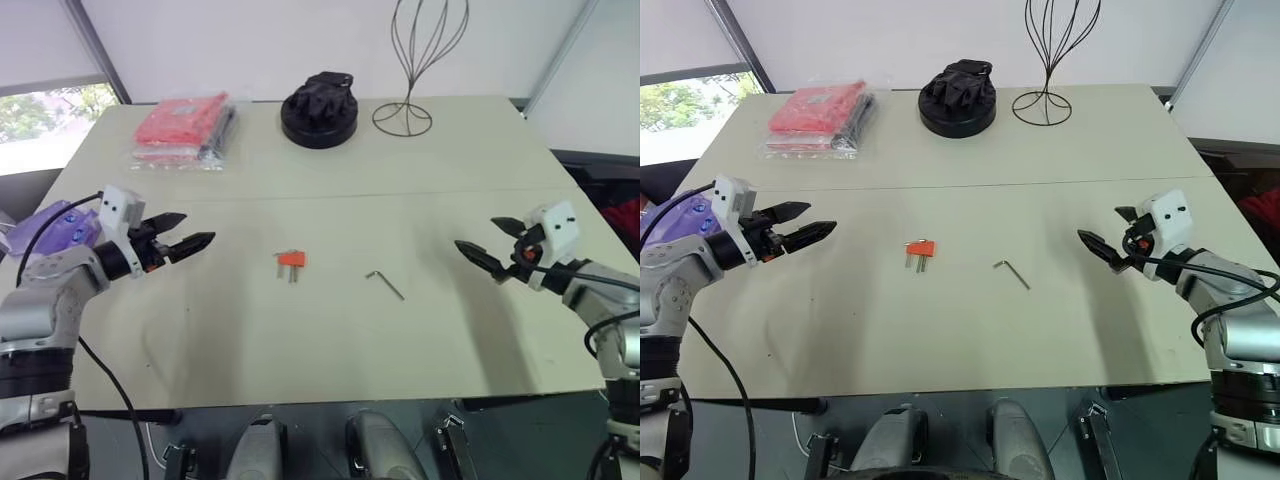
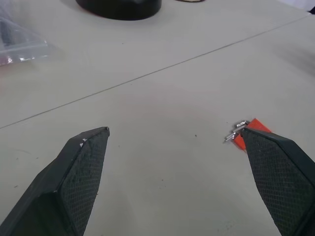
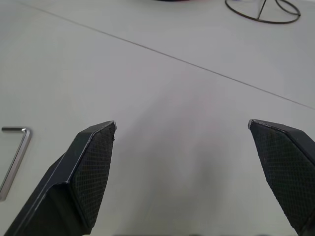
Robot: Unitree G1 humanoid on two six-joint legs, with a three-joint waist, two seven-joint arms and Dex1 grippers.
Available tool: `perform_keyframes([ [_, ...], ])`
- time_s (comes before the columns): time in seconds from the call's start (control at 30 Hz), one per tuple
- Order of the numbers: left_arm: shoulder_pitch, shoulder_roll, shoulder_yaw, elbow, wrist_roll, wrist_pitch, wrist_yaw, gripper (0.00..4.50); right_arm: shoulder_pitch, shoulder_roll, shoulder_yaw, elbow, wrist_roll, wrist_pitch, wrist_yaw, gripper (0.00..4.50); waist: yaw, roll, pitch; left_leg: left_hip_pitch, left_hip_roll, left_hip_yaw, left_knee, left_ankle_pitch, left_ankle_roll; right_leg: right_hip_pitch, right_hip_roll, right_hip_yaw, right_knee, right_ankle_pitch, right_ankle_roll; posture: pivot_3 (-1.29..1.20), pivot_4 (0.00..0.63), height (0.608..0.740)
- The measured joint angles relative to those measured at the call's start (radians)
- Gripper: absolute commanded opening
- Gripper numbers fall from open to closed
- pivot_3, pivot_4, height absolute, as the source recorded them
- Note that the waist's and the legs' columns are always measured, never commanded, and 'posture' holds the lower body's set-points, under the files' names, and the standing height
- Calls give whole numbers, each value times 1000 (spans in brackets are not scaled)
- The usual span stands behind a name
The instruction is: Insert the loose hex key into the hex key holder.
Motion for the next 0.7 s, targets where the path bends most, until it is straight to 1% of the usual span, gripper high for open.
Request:
perform_keyframes([
  [0.23,-5,1,-1,1,1,1,-11,4465,-18,11,0,28,-9,-12,-8,4500,1,0,0,0,0,0,0,0,0,0,0,0,0,0,0,0,150,740],
  [0.37,-54,2,-24,50,25,-31,-47,4465,-43,14,14,54,-14,-21,-4,4500,1,0,0,0,0,0,0,0,0,0,0,0,0,0,0,0,150,740],
  [0.53,-204,9,-123,185,88,-119,-174,4465,-132,32,97,101,-48,-45,16,4500,-2,0,0,0,-1,1,1,0,0,0,1,0,0,0,0,0,150,740],
  [0.6,-278,28,-201,257,119,-136,-292,4465,-204,61,151,141,-62,-55,36,4500,-7,0,0,0,-1,1,0,0,0,-1,1,0,0,0,0,0,150,740],
  [0.7,-377,33,-273,366,167,-187,-420,4465,-312,105,247,177,-89,-86,92,4500,-15,0,0,0,-1,1,1,0,0,-1,2,0,1,0,0,0,150,740],
])
